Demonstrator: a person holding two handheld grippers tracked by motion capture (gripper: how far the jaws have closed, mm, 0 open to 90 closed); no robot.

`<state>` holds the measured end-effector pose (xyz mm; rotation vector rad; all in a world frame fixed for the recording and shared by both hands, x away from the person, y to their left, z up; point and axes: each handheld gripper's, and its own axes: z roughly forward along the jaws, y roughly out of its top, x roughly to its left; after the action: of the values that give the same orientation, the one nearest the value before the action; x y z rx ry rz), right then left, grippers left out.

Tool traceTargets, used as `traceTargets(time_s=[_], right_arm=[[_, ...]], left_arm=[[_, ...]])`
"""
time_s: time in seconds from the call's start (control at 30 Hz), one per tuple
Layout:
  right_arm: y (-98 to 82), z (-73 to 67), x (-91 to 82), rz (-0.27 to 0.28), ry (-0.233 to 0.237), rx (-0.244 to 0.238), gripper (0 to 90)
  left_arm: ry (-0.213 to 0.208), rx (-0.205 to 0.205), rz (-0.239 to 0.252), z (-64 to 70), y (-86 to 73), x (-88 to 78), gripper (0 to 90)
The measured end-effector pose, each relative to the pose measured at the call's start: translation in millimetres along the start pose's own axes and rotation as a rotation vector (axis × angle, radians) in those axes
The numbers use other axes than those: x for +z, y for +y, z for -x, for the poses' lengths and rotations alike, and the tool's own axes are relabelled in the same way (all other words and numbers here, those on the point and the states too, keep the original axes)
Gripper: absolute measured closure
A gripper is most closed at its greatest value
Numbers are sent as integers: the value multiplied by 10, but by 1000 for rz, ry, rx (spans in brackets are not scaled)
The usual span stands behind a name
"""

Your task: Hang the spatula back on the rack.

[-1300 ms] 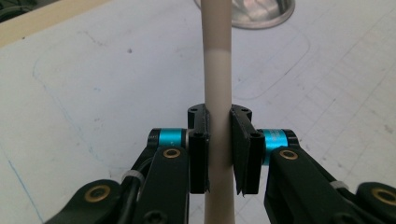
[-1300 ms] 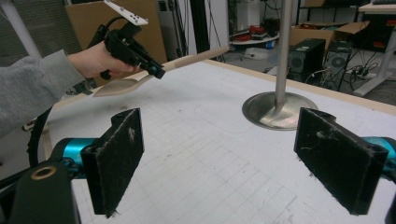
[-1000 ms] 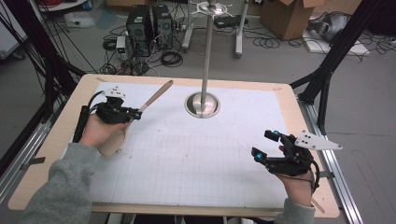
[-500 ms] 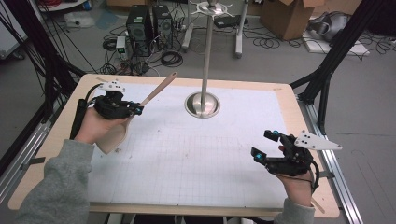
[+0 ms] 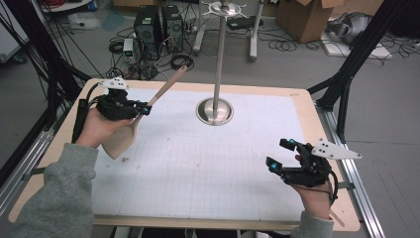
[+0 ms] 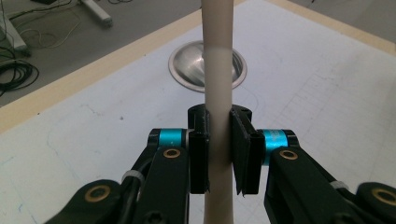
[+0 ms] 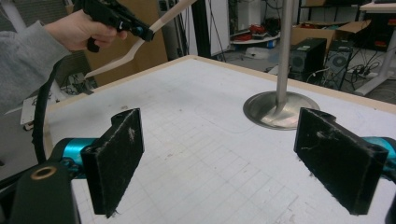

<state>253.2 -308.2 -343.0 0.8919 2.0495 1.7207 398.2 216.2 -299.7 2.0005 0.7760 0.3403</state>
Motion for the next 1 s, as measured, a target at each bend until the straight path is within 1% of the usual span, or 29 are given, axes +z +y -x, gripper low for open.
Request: traceTargets(time_s=[0.17,0.27,0.4,0.43,0.47,0.6,0.67,0.7,0.77,1.0], right_arm=[[3,-11,2,-1,1,2,149],[0,-8,4,0,1,2,149],[-9,5,-5,0,-1,4,149],[-10,7,-9,2,-2,7,149],[-12,11,-16,2,-3,8,149],[-21,23,-45,8,-4,14,149],[-25,25,-58,10,-7,18,149],[-26,29,-62,14,-7,14,149],[-27,28,-70,16,-5,20,149],[-46,45,-94,17,-13,28,149]], left_arm=[[-8,-5,14,-17,85,-67,781],[-11,-18,15,-23,139,-94,780],[-14,-3,21,-5,215,-113,780],[-13,4,25,0,234,-116,781],[-9,1,38,10,251,-115,781],[-13,12,30,5,331,-122,780],[-12,10,36,10,374,-126,781],[-15,15,37,11,395,-130,780],[-12,19,42,17,426,-130,781],[-21,15,64,25,532,-145,781]])
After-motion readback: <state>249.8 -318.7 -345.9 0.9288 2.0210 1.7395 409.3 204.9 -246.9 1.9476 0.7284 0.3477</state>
